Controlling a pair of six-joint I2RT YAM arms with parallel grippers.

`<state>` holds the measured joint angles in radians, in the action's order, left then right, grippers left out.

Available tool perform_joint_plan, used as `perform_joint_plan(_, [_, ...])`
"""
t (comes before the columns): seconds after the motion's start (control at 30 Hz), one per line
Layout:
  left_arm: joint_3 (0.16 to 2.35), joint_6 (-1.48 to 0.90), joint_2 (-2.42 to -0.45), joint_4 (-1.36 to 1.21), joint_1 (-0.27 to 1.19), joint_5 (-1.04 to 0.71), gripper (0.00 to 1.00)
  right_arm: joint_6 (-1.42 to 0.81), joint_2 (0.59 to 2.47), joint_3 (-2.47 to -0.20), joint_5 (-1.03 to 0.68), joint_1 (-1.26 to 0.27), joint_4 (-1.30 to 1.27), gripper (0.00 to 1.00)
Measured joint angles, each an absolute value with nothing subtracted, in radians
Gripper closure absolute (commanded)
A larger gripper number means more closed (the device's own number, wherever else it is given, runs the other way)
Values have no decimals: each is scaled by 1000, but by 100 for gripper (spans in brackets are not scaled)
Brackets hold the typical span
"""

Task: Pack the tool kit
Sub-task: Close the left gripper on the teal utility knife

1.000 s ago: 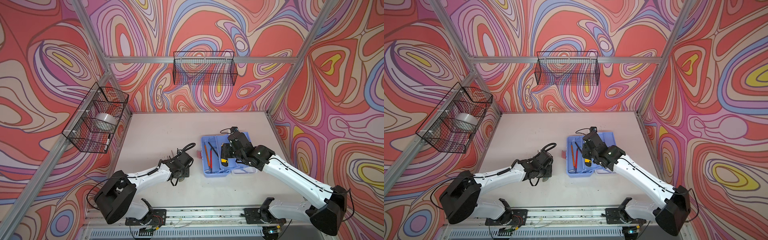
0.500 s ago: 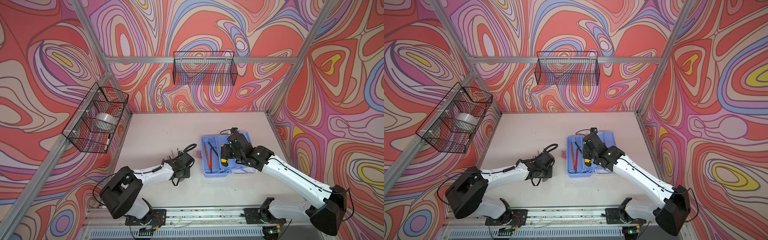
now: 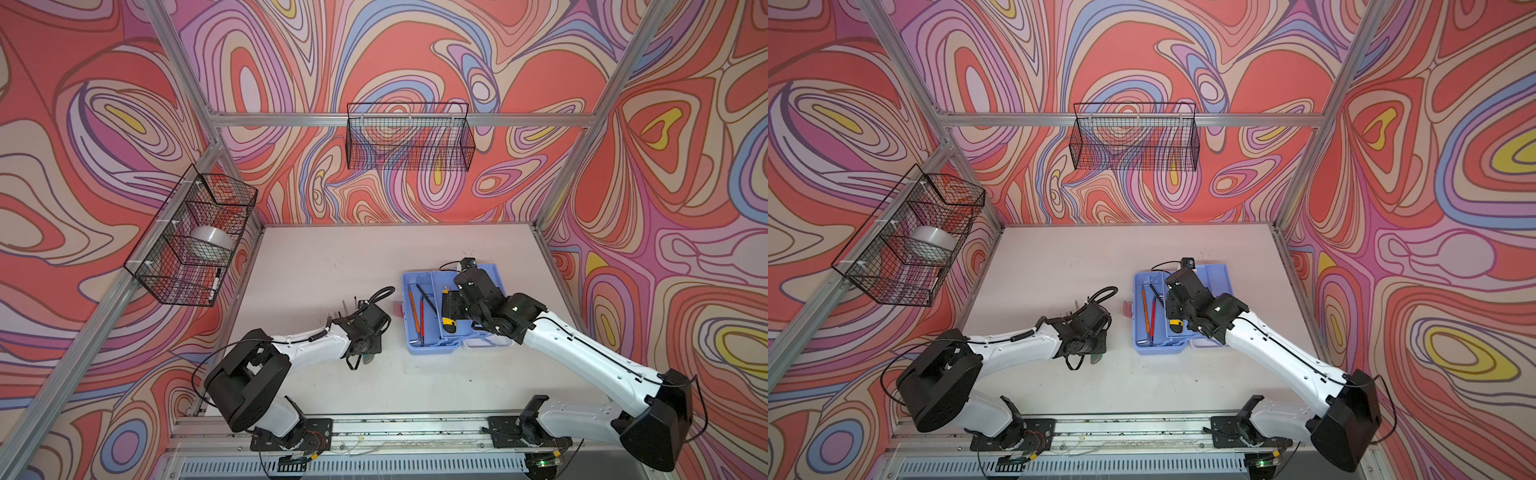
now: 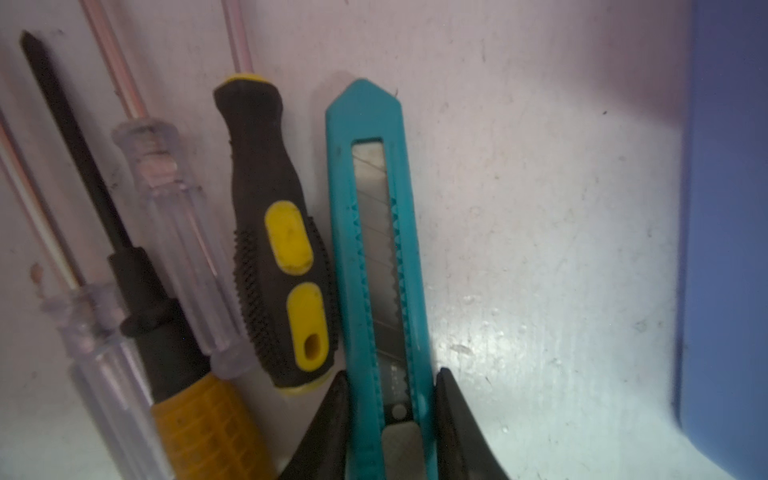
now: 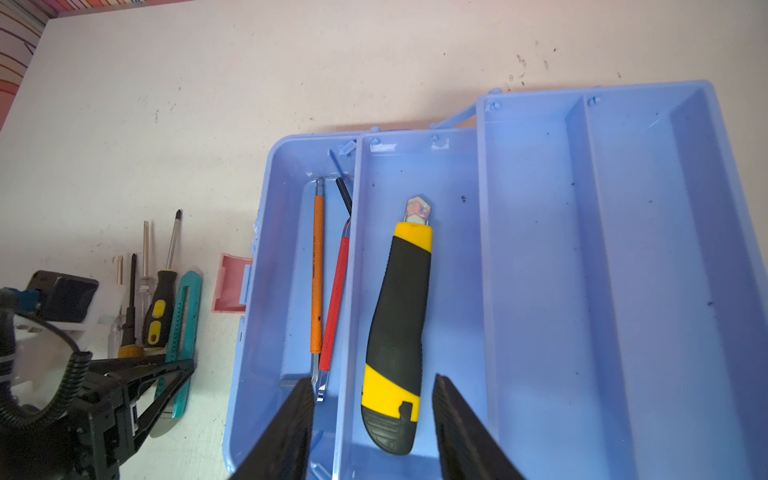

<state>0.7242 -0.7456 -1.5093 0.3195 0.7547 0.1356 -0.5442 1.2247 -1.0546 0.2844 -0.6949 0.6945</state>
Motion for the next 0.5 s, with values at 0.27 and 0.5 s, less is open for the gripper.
perform_joint_plan(0.27, [725, -746, -1467, 361, 756, 127, 76, -544, 1225, -1055, 299, -695, 694, 51])
perform_joint_plan(0.5, [768, -755, -1348, 402, 760, 93, 76, -549, 1212, -1056, 334, -695, 696, 51])
